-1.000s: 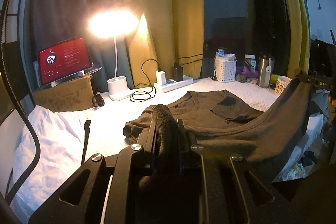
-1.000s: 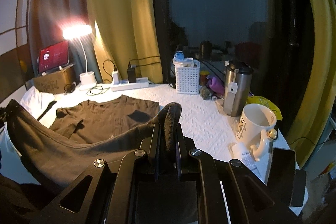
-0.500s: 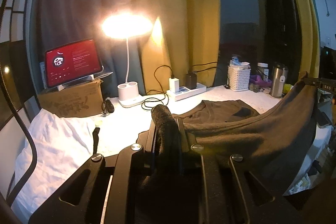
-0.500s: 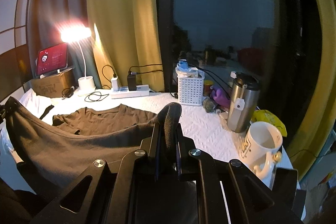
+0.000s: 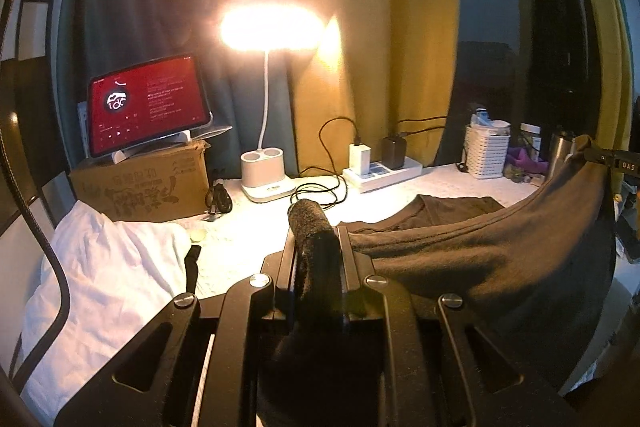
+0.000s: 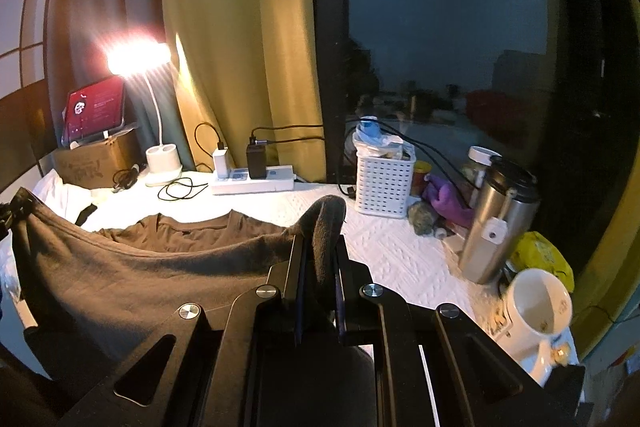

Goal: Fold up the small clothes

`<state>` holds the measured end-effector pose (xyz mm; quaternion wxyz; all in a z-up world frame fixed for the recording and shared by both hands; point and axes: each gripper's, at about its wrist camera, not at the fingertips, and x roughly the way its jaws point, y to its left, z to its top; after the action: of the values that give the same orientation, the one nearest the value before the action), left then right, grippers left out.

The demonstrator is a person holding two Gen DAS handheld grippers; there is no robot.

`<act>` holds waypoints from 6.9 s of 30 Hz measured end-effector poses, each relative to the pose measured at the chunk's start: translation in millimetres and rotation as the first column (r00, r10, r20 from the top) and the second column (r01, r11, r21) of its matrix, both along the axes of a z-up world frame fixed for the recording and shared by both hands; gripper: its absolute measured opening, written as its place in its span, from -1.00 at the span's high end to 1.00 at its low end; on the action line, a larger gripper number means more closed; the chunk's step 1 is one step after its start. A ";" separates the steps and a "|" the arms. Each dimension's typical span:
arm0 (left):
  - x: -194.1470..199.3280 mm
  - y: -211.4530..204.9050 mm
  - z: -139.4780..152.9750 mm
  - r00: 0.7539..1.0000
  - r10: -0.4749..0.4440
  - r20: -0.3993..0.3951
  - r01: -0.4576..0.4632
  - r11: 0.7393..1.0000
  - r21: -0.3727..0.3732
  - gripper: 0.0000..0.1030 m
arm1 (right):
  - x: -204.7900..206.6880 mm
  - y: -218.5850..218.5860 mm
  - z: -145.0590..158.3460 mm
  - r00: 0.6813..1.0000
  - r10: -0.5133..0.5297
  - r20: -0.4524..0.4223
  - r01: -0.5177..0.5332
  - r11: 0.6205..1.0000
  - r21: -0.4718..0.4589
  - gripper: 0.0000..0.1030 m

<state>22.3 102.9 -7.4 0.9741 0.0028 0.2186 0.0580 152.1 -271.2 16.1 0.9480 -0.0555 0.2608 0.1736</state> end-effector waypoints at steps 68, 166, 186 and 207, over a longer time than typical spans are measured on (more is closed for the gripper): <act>78.5 99.6 -105.4 0.877 0.071 -0.475 -0.156 0.977 -0.142 -0.04 | 160.0 30.0 -127.7 0.945 -0.117 -0.304 0.061 0.980 -0.187 0.48; 147.5 76.9 -105.2 0.904 0.025 -0.426 -0.086 0.988 -0.125 -0.32 | 237.4 91.0 -105.5 0.972 0.114 -0.206 -0.138 0.985 -0.105 0.90; 119.4 68.2 -97.5 0.903 0.055 -0.426 -0.102 0.991 -0.089 -0.39 | 204.3 18.0 -128.0 0.962 -0.112 -0.248 0.039 0.959 -0.282 -0.24; 16.5 36.2 -91.2 0.917 0.017 -0.398 -0.058 0.994 -0.091 -0.39 | 61.3 -35.7 -132.0 0.952 -0.137 -0.273 0.087 0.979 -0.185 -0.24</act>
<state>38.8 139.1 -98.6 0.9071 -0.0387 0.4142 0.0639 213.4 -306.9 -115.9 0.9008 -0.0962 0.4108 0.1025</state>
